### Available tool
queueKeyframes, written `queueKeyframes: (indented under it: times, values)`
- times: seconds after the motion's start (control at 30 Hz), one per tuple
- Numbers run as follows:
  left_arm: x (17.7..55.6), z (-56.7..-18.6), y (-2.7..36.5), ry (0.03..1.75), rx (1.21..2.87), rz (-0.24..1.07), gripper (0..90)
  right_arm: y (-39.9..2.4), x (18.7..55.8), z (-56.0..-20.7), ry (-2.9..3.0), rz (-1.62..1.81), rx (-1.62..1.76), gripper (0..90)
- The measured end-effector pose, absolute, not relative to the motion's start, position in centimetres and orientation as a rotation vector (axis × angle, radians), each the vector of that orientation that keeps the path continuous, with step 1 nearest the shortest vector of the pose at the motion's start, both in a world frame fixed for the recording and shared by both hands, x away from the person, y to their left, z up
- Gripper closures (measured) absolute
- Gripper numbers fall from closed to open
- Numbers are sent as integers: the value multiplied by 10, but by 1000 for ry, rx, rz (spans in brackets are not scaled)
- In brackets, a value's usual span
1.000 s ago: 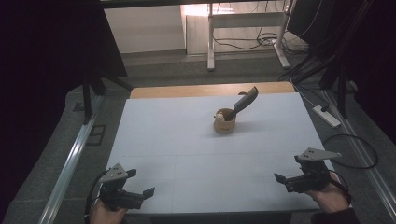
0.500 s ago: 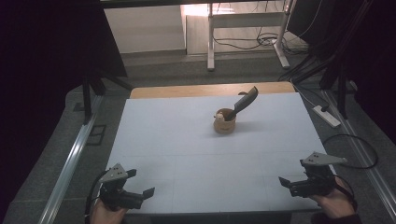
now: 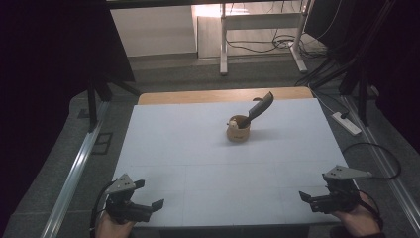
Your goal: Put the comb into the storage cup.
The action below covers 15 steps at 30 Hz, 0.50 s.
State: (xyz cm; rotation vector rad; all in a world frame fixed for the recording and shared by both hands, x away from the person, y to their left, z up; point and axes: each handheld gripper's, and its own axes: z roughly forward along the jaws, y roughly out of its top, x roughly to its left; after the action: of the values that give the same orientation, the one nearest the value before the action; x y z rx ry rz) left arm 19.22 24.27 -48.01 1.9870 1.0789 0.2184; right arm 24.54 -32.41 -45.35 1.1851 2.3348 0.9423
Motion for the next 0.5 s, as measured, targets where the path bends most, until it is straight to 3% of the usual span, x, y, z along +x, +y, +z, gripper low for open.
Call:
queueKeyframes:
  times: [0.5]
  values:
    - [192,-480,243,1077,1989,219,0,-325,240,-456,2333,821,1243,0]
